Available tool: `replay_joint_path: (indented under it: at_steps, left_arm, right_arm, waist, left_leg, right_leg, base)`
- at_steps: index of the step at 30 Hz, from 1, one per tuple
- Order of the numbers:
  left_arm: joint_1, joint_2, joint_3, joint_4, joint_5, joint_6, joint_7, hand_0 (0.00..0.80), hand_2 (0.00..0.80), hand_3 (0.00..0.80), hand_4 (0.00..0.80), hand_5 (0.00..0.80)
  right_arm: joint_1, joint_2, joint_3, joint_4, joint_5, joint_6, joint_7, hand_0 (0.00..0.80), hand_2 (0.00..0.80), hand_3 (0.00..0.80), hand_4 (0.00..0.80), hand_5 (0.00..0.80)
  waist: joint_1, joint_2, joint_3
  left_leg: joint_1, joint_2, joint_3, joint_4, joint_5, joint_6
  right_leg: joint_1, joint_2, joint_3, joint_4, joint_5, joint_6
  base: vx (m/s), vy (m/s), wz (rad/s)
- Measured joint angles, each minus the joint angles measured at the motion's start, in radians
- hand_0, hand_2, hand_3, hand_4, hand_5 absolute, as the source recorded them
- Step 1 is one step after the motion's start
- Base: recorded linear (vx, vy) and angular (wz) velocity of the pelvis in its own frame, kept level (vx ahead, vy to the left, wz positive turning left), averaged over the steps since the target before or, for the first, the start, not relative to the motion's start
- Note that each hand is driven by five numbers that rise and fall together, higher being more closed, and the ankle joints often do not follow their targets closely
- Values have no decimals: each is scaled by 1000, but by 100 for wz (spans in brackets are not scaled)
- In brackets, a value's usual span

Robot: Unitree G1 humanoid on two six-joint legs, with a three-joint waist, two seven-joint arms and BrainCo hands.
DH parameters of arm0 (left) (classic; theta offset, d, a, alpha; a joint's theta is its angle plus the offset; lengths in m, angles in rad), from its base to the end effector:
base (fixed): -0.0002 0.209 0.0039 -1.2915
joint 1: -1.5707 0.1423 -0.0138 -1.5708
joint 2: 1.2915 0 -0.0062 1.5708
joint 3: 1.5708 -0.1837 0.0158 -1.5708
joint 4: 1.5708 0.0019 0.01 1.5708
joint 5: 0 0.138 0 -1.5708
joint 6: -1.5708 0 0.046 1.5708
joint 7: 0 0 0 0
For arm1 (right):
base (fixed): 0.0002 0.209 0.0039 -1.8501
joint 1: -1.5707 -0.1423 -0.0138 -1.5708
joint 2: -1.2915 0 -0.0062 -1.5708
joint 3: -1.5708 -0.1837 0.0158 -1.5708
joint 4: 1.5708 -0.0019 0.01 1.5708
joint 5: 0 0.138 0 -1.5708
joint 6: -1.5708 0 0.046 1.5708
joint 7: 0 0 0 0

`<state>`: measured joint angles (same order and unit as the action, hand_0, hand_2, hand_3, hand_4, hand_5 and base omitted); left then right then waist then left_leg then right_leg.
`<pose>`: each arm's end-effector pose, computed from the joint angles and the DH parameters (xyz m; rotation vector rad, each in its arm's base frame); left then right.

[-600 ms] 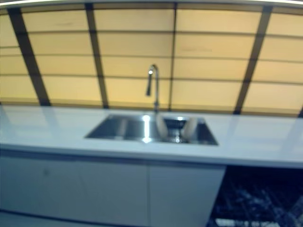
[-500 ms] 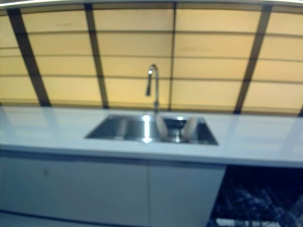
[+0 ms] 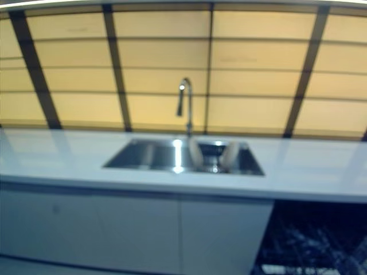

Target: Take plates into dishwasher

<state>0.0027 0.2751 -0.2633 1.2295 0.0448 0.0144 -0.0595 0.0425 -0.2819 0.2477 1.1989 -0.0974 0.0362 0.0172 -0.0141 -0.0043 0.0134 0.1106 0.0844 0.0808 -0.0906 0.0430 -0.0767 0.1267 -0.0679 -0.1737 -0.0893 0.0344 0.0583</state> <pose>0.0684 0.2295 -0.1149 0.4023 1.2807 -0.1354 0.0581 -0.2322 -0.1153 -0.4650 1.3022 0.1142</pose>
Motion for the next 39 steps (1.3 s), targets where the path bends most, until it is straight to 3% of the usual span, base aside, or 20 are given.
replay_joint_path:
  at_steps: [7, 10, 11, 13, 15, 18, 21, 24, 28, 33, 37, 39]
  left_arm:
    - [0, 0, 0, 0, 0, 0, 0, 0, 0, 0, 0, 0]
    - [1, 0, 0, 0, 1, 2, -1, 0, 0, 0, 0, 0]
    - [2, 0, 0, -2, 2, 4, -1, 0, 0, 0, 0, 0]
    - [16, 2, 2, -47, 6, 18, -7, 0, 0, 0, 0, 0]
    - [33, 6, 2, -77, 12, 17, -15, 0, 0, 0, 0, 0]
    - [50, 13, 4, -82, 13, 11, -21, 0, 0, 0, 0, 0]
    - [68, 19, 9, -86, 12, 10, -20, 0, 0, 0, 0, 0]
    - [80, 18, 8, -99, 13, 7, -18, 0, 0, 0, 0, 0]
    - [87, 15, 8, -98, 17, -12, -17, 0, 0, 0, 0, 0]
    - [77, 1, 5, -71, 19, -39, -9, 0, 0, 0, 0, 0]
    - [72, 0, -6, -65, 19, -48, -8, 0, 0, 0, 0, 0]
    - [63, 1, -28, -64, 17, -47, -9, 0, 0, 0, 0, 0]
  right_arm:
    - [0, 0, 0, 0, 0, -4, 7, 0, 0, 0, 0, 0]
    - [-1, -13, 4, -41, 26, -11, 90, 0, 0, 0, 0, 0]
    - [0, -22, 8, -95, 59, -6, 153, 0, 0, 0, 0, 0]
    - [23, -79, 38, -369, 188, 76, 382, 0, 0, 0, 0, 0]
    - [32, -125, 37, -591, 339, 110, 590, 0, 0, 0, 0, 0]
    - [43, -166, 39, -815, 564, 100, 799, 0, 0, 0, 0, 0]
    - [31, -169, 15, -1106, 769, 26, 872, 0, 0, 0, 0, 0]
    - [-77, -153, -82, -1317, 914, -30, 830, 0, 0, 0, 0, 0]
    - [-270, -149, -217, -1343, 1056, -69, 655, 0, 0, 0, 0, 0]
    - [-423, -127, -235, -1377, 1140, -147, 476, 0, 0, 0, 0, 0]
    - [-490, -127, -246, -1376, 1160, -265, 258, 0, 0, 0, 0, 0]
    - [-531, -156, -268, -1326, 1054, -364, 51, 0, 0, 0, 0, 0]
  waist:
    - [1, 0, 0]
    - [2, -1, 2]
    - [0, -1, 3]
    - [-2, -3, 6]
    - [-3, -9, 10]
    - [-2, -15, 13]
    - [-11, -23, 18]
    - [-26, -28, 15]
    - [-24, -30, 12]
    - [-22, -23, 9]
    - [-22, -17, 9]
    - [-24, -16, 10]
  left_leg:
    - [0, 0, 0, 0, 0, 0]
    - [0, 0, -1, 0, 0, 0]
    - [0, 0, -1, 0, 0, 0]
    - [0, 1, 0, 0, 1, 0]
    - [2, 1, -1, 0, 1, -2]
    - [0, -1, -2, 0, 2, -2]
    - [-1, -2, -2, 0, 4, -5]
    - [0, -6, 2, -1, 3, -4]
    - [0, -7, 6, -1, 4, -4]
    - [1, -12, 5, 0, 6, -2]
    - [1, -18, 4, -1, 7, 0]
    - [4, -26, 9, -1, 6, 6]
  right_leg:
    - [0, 0, 0, 0, 0, 0]
    - [1, 0, -2, 0, 0, 0]
    - [1, 1, -2, 0, 0, 0]
    - [1, 2, -3, -1, 1, 1]
    - [3, 2, -4, -1, 0, 0]
    - [3, 1, -7, -1, 0, 1]
    - [2, -2, -7, -1, 0, 1]
    - [0, -6, 0, -1, 1, 5]
    - [-3, -7, 2, 0, 3, 6]
    - [-7, -11, 1, 1, 6, 4]
    - [-7, -19, 0, 4, 9, 8]
    - [-9, -27, 3, 12, 11, 12]
  base:
    - [0, 0, 0]
    - [-7, -25, 0]
    - [-22, -49, -2]
    - [-28, -39, 0]
    - [0, 0, 0]
    - [-7, 1, 1]
    - [-6, 13, 0]
    - [3, 53, -3]
    - [20, 78, -3]
    - [26, 85, 1]
    - [14, 143, 1]
    - [-10, 162, -4]
